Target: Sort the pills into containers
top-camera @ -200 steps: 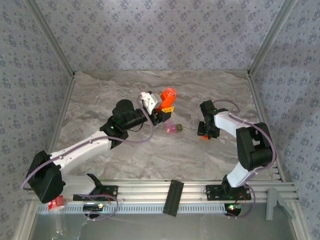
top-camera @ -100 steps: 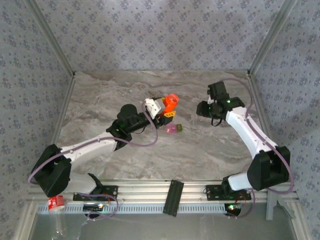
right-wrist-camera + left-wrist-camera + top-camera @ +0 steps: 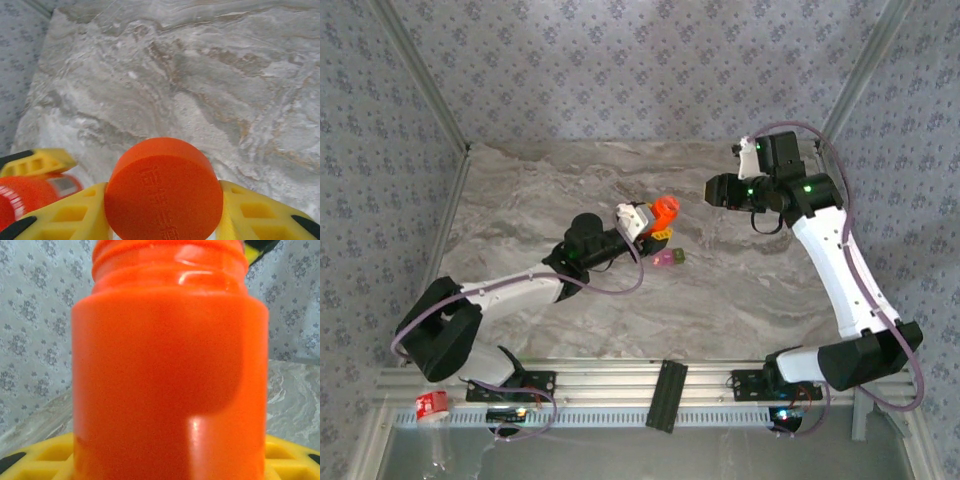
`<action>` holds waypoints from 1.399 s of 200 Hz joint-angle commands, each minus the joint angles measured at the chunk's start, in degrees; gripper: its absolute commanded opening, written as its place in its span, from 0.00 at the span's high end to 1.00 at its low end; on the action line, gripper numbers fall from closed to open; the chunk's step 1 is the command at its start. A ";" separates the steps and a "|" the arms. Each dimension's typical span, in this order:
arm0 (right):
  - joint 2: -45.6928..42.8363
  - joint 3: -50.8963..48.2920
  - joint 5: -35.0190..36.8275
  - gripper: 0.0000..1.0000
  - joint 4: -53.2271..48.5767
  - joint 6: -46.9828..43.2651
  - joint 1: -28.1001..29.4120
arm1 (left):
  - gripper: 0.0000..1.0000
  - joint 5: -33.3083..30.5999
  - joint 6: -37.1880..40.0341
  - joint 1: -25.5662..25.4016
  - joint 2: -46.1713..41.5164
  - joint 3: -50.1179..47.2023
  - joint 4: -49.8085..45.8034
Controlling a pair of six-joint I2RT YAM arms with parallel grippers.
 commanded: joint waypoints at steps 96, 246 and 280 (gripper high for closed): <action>6.48 8.48 -11.14 0.55 -11.17 -11.09 4.71 | 1.00 1.01 0.91 0.52 4.57 -0.34 1.48; 13.88 13.37 -15.48 0.56 -15.48 -19.70 7.58 | 1.00 5.71 2.01 1.81 3.30 -0.95 -2.38; 14.71 13.08 -15.75 0.57 -16.43 -20.76 7.73 | 1.00 6.15 2.73 1.85 2.63 -0.93 -3.31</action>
